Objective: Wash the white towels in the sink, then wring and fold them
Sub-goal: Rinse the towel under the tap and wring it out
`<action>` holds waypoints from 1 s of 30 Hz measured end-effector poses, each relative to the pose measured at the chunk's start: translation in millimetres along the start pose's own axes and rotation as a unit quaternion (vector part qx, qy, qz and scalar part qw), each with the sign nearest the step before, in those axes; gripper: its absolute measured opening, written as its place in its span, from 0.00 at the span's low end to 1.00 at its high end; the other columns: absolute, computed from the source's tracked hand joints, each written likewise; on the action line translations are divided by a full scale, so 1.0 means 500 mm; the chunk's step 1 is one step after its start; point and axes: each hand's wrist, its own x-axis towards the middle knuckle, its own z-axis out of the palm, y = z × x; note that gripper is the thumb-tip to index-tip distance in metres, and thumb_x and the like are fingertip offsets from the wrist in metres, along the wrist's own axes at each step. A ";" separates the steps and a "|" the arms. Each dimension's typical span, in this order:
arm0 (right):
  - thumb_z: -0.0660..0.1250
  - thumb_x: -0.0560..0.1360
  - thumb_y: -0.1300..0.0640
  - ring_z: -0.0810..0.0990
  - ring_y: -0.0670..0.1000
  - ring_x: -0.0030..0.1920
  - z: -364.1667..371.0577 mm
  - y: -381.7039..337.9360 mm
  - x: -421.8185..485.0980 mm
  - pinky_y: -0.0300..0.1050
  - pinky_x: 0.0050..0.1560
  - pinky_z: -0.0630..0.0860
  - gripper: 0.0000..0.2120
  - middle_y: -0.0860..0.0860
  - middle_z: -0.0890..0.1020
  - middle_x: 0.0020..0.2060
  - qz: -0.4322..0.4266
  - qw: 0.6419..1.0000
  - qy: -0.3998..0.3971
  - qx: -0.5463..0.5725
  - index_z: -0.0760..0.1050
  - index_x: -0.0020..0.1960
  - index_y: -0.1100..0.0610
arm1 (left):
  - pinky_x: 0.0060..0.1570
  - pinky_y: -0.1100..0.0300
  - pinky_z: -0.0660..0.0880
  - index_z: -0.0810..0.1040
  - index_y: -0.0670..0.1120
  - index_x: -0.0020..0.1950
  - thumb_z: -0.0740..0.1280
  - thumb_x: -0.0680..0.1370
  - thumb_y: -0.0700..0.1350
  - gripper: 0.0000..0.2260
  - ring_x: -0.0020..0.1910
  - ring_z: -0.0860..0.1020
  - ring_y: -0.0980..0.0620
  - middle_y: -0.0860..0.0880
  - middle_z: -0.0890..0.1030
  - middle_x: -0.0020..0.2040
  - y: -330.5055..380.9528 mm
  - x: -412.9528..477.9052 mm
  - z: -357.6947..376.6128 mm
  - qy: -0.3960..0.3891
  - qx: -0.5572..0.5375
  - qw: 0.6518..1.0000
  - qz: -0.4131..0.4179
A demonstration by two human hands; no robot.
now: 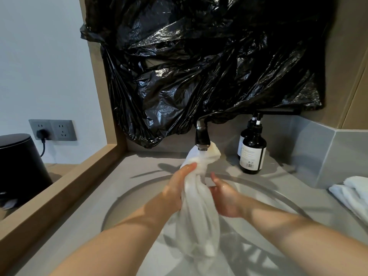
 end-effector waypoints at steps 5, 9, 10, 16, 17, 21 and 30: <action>0.62 0.79 0.51 0.85 0.56 0.47 0.050 0.003 -0.073 0.48 0.44 0.80 0.14 0.59 0.84 0.48 -0.078 0.992 -0.095 0.041 0.76 0.58 0.60 | 0.42 0.55 0.75 0.78 0.39 0.61 0.68 0.72 0.61 0.29 0.41 0.81 0.46 0.42 0.82 0.42 -0.036 -0.003 0.044 0.105 -0.014 0.994 0.040; 0.58 0.82 0.47 0.83 0.50 0.43 0.040 -0.018 -0.062 0.47 0.40 0.79 0.20 0.51 0.83 0.46 -0.077 0.997 0.014 0.002 0.72 0.68 0.57 | 0.43 0.52 0.79 0.79 0.38 0.60 0.65 0.71 0.68 0.35 0.44 0.84 0.42 0.39 0.84 0.47 -0.028 -0.012 0.054 0.139 -0.063 0.988 -0.001; 0.59 0.80 0.41 0.83 0.52 0.45 0.026 -0.021 -0.052 0.50 0.45 0.79 0.24 0.52 0.83 0.48 -0.061 0.998 0.026 0.012 0.73 0.68 0.56 | 0.40 0.53 0.80 0.77 0.36 0.62 0.65 0.74 0.65 0.33 0.43 0.84 0.42 0.38 0.84 0.48 -0.016 -0.016 0.055 0.129 -0.089 0.988 0.013; 0.62 0.61 0.25 0.82 0.55 0.55 -0.021 -0.045 -0.061 0.46 0.55 0.77 0.40 0.58 0.83 0.55 -0.007 0.986 -0.166 -0.005 0.81 0.60 0.52 | 0.56 0.48 0.77 0.78 0.40 0.59 0.72 0.74 0.55 0.22 0.51 0.83 0.43 0.42 0.85 0.47 0.016 0.007 0.029 0.128 -0.083 0.987 0.058; 0.64 0.60 0.25 0.82 0.51 0.57 -0.027 -0.049 -0.064 0.44 0.58 0.76 0.38 0.54 0.83 0.55 -0.009 0.977 -0.209 -0.039 0.81 0.60 0.49 | 0.55 0.48 0.78 0.78 0.40 0.58 0.72 0.74 0.53 0.20 0.51 0.83 0.43 0.42 0.85 0.49 0.015 0.014 0.025 0.140 -0.071 0.987 0.046; 0.80 0.48 0.31 0.82 0.51 0.50 -0.039 -0.067 -0.071 0.49 0.57 0.78 0.48 0.53 0.83 0.50 0.020 0.967 -0.179 -0.183 0.76 0.61 0.54 | 0.56 0.43 0.79 0.79 0.40 0.57 0.76 0.70 0.48 0.20 0.52 0.83 0.39 0.38 0.84 0.52 0.008 0.026 0.026 0.174 -0.039 0.984 0.026; 0.77 0.63 0.42 0.79 0.49 0.47 0.067 -0.064 -0.114 0.43 0.44 0.77 0.28 0.47 0.79 0.50 -0.033 0.823 0.119 -0.554 0.73 0.60 0.48 | 0.45 0.57 0.68 0.69 0.48 0.37 0.67 0.75 0.47 0.10 0.43 0.72 0.47 0.45 0.75 0.46 -0.003 0.029 0.068 0.287 0.004 0.958 0.001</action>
